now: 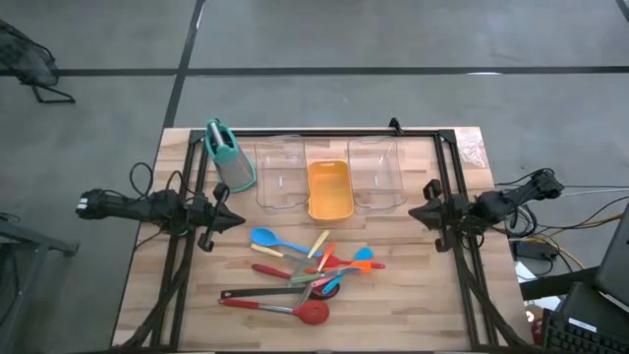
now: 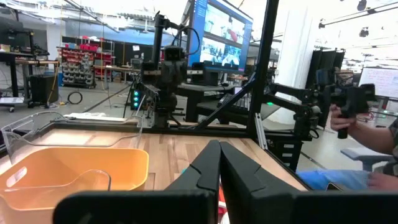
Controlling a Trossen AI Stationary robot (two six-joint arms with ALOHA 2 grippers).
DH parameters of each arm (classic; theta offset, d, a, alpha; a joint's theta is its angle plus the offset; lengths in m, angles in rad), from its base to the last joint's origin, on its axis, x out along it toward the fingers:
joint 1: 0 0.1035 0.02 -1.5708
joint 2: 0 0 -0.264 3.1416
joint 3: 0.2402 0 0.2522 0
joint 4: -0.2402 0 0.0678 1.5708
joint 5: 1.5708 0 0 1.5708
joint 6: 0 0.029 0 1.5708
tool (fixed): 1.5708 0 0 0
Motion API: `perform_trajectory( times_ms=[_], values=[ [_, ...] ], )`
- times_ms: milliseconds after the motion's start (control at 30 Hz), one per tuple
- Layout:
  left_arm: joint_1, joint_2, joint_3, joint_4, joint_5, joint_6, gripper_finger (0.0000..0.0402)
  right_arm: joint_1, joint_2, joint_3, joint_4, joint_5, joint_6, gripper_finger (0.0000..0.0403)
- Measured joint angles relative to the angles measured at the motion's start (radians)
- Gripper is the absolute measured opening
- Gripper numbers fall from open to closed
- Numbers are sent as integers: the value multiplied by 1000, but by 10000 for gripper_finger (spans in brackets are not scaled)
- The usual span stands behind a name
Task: Pick & Place Kitchen Items
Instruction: Put the green table knife into the orange bin
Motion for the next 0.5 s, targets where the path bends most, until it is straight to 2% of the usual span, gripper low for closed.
perform_trajectory(
  times_ms=[133,267,400,500],
  values=[
    [0,0,0,0,0,0,12,1,26,0,72,0,26,8],
    [0,0,0,0,0,0,12,1,118,0,141,-3,111,8],
    [0,0,0,0,0,0,12,1,293,0,256,-3,215,8],
    [0,0,0,0,0,0,12,1,472,17,366,-7,257,8]
  ],
)
